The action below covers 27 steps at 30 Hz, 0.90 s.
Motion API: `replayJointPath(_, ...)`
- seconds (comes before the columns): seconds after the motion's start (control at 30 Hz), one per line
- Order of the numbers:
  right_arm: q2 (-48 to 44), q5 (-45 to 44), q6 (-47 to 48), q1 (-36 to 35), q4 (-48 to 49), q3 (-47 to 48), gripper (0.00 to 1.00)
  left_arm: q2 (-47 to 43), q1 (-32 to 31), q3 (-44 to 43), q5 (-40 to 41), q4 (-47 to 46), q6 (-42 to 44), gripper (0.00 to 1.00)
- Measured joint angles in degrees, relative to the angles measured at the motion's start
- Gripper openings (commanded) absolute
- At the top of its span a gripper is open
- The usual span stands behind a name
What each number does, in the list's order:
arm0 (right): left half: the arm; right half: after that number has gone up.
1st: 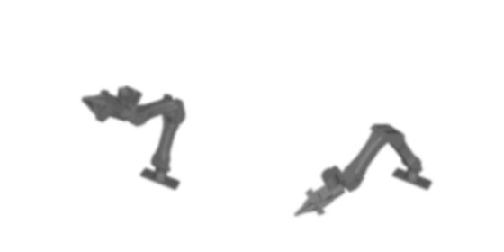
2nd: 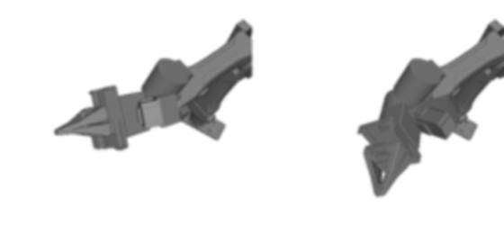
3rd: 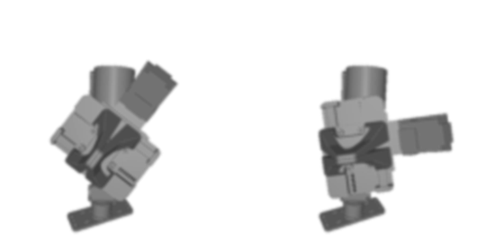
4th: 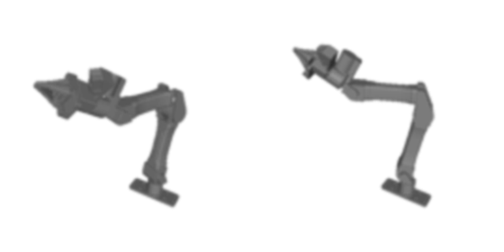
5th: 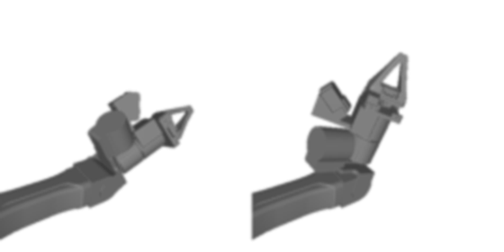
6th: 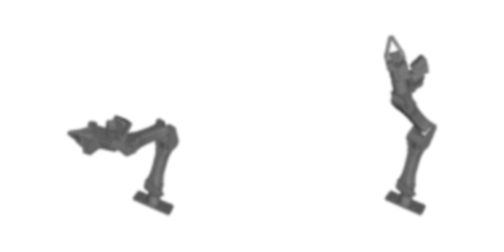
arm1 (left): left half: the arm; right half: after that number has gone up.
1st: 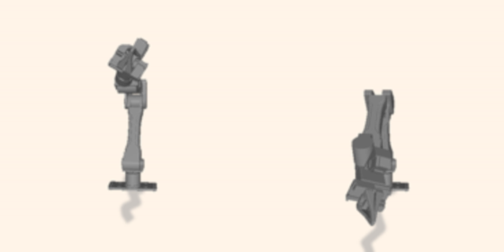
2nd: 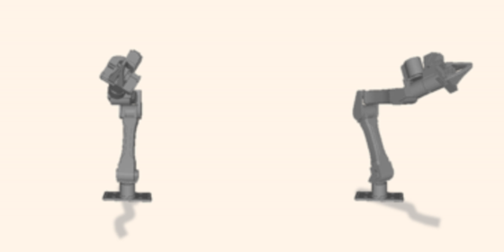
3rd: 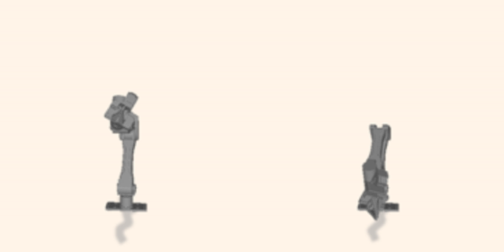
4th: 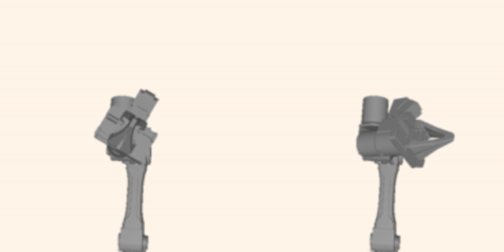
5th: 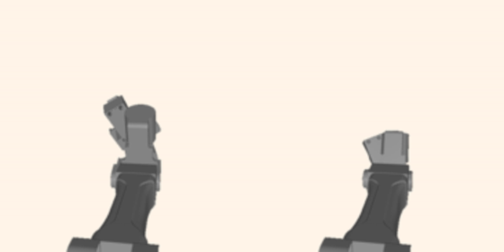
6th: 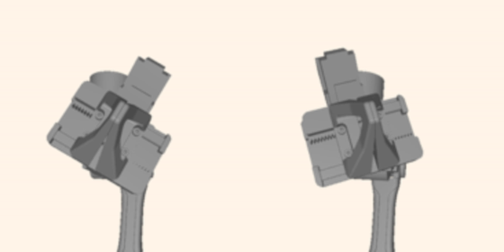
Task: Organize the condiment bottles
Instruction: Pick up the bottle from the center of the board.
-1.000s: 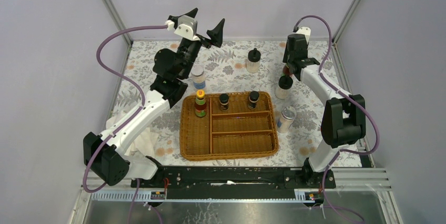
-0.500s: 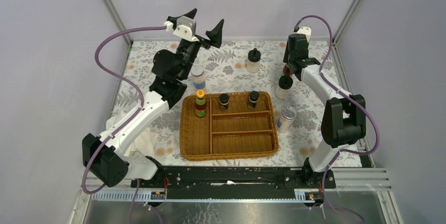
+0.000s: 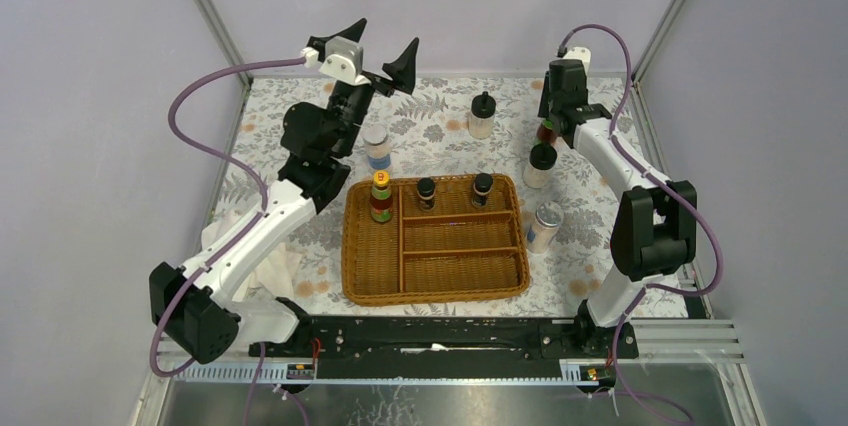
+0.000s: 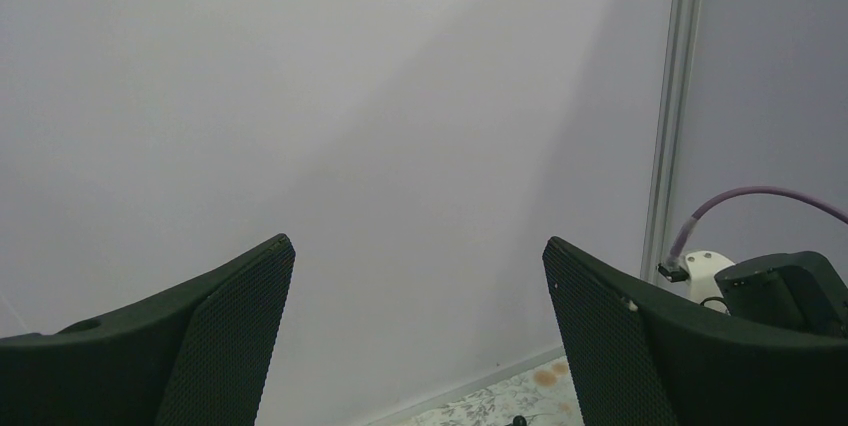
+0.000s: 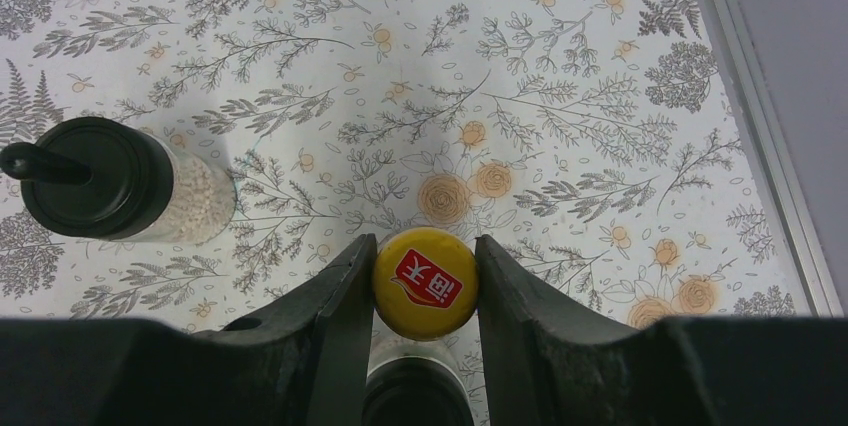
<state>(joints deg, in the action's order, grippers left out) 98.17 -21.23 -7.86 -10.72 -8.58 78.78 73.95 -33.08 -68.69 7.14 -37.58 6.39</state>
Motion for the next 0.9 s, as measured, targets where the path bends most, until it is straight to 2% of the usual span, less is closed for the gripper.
replayJointPath(0.9, 0.28, 4.04, 2.21, 0.02, -2.8, 8.87, 0.0, -5.03, 0.0, 1.36, 3.23, -1.88, -2.45, 0.99)
